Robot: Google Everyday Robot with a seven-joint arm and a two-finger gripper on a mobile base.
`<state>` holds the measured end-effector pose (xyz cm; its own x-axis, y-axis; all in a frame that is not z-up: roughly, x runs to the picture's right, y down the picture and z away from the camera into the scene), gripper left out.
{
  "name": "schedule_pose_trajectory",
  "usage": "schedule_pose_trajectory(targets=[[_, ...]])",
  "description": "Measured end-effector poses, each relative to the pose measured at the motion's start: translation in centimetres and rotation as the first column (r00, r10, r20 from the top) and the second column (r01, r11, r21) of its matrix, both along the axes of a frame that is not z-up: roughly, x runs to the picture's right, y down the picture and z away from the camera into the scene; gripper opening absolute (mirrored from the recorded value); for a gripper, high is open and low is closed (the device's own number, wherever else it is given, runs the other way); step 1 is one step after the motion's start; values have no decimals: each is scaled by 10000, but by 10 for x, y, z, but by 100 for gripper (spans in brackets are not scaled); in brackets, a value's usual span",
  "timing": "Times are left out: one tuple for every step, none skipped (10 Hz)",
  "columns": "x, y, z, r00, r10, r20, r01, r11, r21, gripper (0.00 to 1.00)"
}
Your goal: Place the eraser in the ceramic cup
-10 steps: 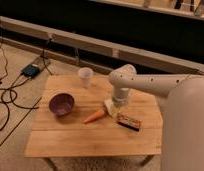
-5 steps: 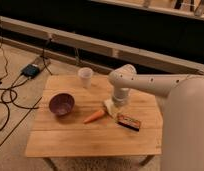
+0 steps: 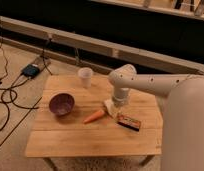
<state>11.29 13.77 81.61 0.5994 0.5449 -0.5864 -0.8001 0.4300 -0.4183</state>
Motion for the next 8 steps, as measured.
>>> schedule_pose_trajectory(targets=[[0, 0, 0, 10000, 0, 0, 0, 10000, -1, 65], [0, 0, 0, 10000, 0, 1, 0, 10000, 1, 65], [0, 0, 0, 10000, 0, 0, 0, 10000, 0, 65], [0, 0, 0, 10000, 0, 0, 0, 10000, 1, 65], [0, 0, 0, 10000, 0, 1, 0, 10000, 0, 65], [0, 0, 0, 10000, -30, 16, 30, 10000, 1, 65], [0, 0, 3, 9997, -213, 87, 212, 9997, 103, 65], [3, 1, 9, 9975, -678, 188, 673, 9973, 295, 65]])
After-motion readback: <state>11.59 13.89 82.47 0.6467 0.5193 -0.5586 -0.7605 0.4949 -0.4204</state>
